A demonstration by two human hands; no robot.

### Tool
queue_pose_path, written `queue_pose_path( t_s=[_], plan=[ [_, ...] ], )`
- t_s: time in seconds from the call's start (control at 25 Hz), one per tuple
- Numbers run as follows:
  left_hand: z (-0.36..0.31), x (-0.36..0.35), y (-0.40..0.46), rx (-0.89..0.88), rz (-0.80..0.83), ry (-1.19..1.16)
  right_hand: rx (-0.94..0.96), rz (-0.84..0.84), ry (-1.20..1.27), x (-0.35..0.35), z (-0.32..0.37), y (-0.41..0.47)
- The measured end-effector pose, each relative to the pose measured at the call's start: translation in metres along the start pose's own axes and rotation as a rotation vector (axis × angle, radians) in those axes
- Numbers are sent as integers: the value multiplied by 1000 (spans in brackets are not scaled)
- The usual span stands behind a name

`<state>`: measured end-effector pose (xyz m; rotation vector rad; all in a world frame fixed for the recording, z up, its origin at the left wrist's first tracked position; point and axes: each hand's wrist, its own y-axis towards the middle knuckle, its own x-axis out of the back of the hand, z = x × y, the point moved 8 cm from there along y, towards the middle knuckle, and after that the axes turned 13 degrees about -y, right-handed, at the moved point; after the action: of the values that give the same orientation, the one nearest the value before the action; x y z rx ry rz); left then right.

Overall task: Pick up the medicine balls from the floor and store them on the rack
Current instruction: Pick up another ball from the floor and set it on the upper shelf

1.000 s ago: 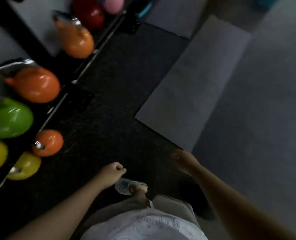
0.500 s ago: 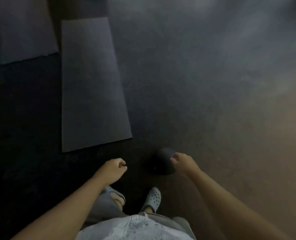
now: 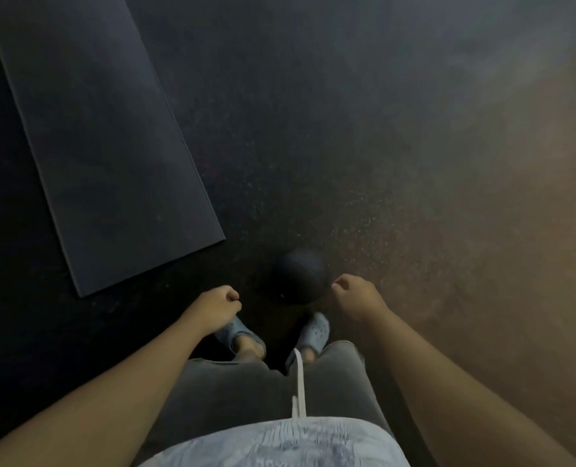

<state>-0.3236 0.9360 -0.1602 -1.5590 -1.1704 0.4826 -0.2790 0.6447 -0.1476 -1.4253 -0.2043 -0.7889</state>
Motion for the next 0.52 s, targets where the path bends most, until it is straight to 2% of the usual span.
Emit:
queue_pose_path(
  t_s=[0.24, 0.52],
  plan=[
    [15, -56, 128, 191, -55, -150, -139, 75, 85, -40, -71, 137],
    [57, -156, 342, 361, -111, -512, -340, 152, 385, -164, -145, 334]
  ],
)
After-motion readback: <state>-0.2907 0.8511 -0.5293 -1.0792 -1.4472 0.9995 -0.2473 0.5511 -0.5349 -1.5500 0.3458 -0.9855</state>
